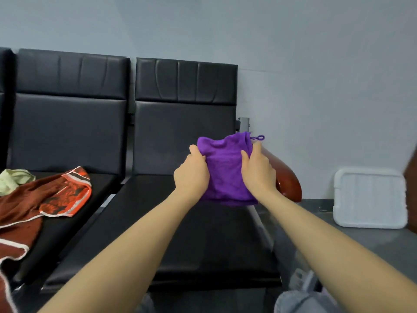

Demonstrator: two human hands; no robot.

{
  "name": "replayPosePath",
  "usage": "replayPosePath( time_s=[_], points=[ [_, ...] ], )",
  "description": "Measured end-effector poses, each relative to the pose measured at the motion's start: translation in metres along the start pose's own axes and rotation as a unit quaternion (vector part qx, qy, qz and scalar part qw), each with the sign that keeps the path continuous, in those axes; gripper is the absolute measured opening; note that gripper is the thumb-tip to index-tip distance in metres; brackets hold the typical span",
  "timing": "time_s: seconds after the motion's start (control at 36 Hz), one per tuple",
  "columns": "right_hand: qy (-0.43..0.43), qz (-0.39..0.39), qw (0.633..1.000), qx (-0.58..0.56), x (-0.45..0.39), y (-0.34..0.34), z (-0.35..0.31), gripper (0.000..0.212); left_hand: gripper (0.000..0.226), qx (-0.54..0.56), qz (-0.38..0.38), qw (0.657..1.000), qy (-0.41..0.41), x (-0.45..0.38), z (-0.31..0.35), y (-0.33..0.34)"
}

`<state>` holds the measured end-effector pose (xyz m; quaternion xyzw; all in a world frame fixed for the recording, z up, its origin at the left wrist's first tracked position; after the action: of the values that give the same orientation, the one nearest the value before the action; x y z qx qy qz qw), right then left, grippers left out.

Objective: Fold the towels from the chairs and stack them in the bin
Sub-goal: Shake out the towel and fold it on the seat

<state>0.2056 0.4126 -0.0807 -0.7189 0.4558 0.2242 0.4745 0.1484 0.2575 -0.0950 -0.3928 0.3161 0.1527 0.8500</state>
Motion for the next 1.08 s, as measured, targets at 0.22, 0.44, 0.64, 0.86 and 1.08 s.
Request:
replayPosePath(
  time_s=[0.22,0.44,0.64,0.86,1.08],
  points=[
    [0.07,0.034,0.995,0.062,-0.004,-0.047,0.068,0.029,0.022,0.068,-0.056,0.994,0.071,0.016,0.078,0.044],
    [0.166,0.073,0.974,0.135,0.016,-0.092,0.161,0.031,0.024,0.166,-0.147,0.959,0.176,0.062,0.173,0.1],
    [0.272,0.096,0.946,0.151,0.044,-0.123,0.263,0.03,0.026,0.151,-0.202,0.934,0.254,0.118,0.243,0.16],
    [0.338,0.042,0.919,0.2,0.102,-0.138,0.373,0.031,0.026,0.089,-0.316,0.914,0.24,0.214,0.27,0.257],
    [0.391,-0.039,0.889,0.237,0.18,-0.11,0.454,0.037,0.037,-0.048,-0.387,0.868,0.308,0.299,0.255,0.342]
  ],
)
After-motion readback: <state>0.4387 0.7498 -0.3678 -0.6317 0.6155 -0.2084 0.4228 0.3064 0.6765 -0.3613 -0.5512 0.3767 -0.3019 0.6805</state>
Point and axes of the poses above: each hand's wrist, its own x-axis away from the middle knuckle, its own y-axis out of the palm, z = x × y, the point moved 7 cm from there along -x, towards the middle knuckle, and after that the axes turned 11 degrees about z, right-handed, at the moved point
